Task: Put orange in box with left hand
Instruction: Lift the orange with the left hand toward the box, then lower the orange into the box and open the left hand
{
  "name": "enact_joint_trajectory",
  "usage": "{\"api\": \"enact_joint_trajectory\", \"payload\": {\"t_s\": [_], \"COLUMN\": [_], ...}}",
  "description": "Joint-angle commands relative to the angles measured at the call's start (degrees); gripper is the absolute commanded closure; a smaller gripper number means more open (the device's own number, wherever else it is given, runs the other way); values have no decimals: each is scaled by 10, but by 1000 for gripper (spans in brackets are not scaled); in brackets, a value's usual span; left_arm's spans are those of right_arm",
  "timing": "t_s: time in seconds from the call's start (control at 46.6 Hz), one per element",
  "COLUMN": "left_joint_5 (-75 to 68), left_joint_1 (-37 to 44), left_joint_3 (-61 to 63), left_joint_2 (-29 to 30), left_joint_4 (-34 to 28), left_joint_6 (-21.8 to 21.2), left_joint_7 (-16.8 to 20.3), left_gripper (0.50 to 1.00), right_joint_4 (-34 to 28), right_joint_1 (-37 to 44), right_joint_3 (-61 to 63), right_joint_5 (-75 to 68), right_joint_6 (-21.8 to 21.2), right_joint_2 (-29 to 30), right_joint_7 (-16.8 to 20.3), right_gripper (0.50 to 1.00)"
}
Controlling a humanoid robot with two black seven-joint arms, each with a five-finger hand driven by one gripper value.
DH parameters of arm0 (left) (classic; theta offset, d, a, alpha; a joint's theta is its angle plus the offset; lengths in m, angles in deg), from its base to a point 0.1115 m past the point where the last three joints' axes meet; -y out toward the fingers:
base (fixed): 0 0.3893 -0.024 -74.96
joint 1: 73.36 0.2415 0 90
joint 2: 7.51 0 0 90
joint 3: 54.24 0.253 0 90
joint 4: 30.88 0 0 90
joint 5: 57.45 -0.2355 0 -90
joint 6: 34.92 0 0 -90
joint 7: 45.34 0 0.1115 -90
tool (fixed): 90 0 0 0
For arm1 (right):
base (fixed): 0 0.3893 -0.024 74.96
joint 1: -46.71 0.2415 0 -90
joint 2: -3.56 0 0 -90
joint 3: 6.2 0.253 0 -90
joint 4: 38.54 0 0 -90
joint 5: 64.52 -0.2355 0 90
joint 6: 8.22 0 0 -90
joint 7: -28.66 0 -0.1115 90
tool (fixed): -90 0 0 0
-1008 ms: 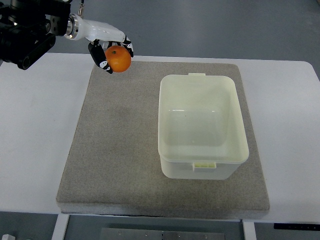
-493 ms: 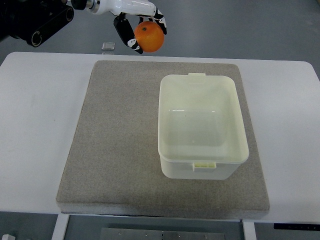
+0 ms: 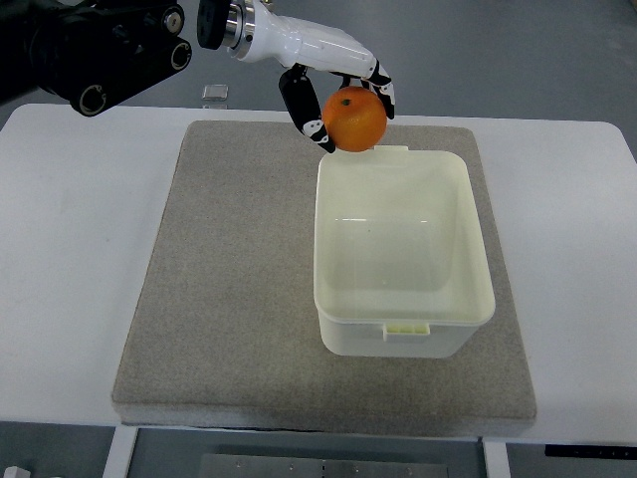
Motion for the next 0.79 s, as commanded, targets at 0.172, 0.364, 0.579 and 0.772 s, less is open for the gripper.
{"api": "enact_joint_trajectory", "payload": {"t_s": [0.172, 0.364, 0.579, 0.772], "left_joint_5": [-6, -44, -102, -106], "left_joint_1": [-1, 11, 44, 59], "left_joint_3": [0, 2, 2, 3], "left_joint_2": [-14, -42, -79, -88], "left_joint_4": [61, 63, 61, 59], "left_joint_6": [0, 0, -2, -2], "left_joint_7": [0, 0, 0, 0], "left_gripper": [1000, 1000, 1000, 1000], "right_joint_4": [0, 0, 1, 1], "right_joint_1": [0, -1, -1, 0], "right_joint_3": [0, 0, 0, 0], "right_joint_5": [0, 0, 0, 0], "right_joint_6": [0, 0, 1, 0], "right_joint_2": [0, 0, 0, 0], "right_joint_7": [0, 0, 0, 0], "right_gripper": [568, 568, 568, 568]}}
